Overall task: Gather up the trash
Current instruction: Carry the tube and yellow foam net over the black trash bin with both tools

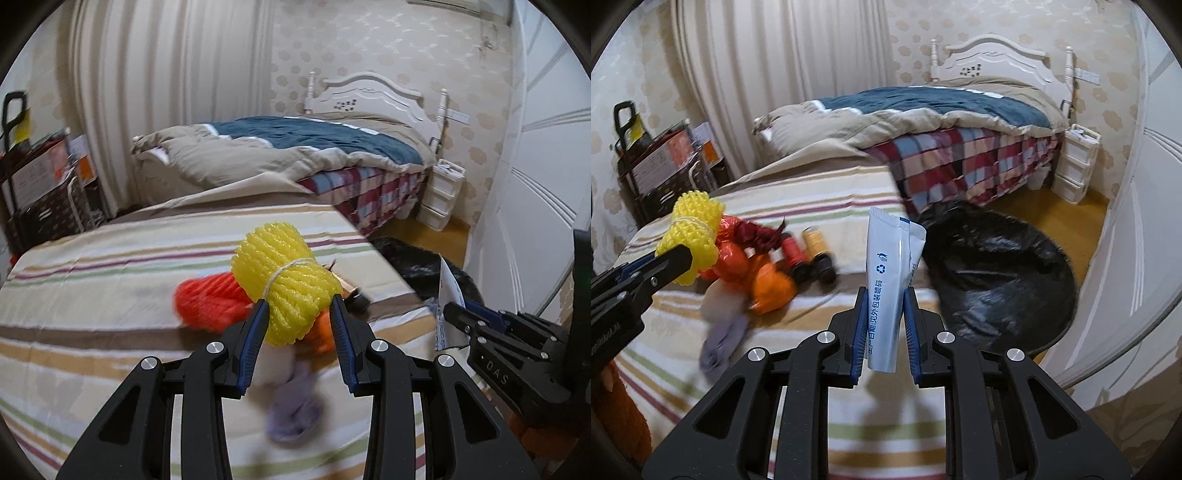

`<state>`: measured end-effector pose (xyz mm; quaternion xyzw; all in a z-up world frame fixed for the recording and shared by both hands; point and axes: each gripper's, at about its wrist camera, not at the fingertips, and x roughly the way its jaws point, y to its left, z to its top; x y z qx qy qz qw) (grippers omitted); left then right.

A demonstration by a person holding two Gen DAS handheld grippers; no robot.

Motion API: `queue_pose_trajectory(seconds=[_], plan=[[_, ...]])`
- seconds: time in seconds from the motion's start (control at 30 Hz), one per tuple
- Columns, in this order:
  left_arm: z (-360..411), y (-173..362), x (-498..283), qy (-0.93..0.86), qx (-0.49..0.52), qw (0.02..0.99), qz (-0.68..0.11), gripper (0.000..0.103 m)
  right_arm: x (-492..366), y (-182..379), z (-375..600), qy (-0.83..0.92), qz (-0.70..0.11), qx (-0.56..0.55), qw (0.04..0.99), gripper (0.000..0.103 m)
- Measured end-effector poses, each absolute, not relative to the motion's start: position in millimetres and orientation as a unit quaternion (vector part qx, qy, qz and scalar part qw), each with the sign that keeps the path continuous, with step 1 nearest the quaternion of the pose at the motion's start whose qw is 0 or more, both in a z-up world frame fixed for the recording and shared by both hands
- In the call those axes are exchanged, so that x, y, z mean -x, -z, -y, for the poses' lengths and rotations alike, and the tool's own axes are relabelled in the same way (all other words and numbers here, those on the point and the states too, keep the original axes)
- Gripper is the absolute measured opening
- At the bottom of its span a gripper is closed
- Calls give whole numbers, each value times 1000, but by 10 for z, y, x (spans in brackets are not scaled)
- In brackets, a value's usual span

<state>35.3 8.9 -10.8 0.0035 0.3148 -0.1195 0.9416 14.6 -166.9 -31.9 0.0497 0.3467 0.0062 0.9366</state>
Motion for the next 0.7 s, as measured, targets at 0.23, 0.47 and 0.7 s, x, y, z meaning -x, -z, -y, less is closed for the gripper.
queue_pose_trajectory(seconds=[0.23,0.47,0.7], plan=[[279,127,-550,148,-21,936,-317,37,-321,324,2086,33,-344,-62,936,18],[383,193,-603,150,-35,935,-320,37,-397,403,2244,39,-349,-70,934,18],[276,174,-546,136,-29,938,-317,36,-390,452,2211,30,-351,-77,933,18]])
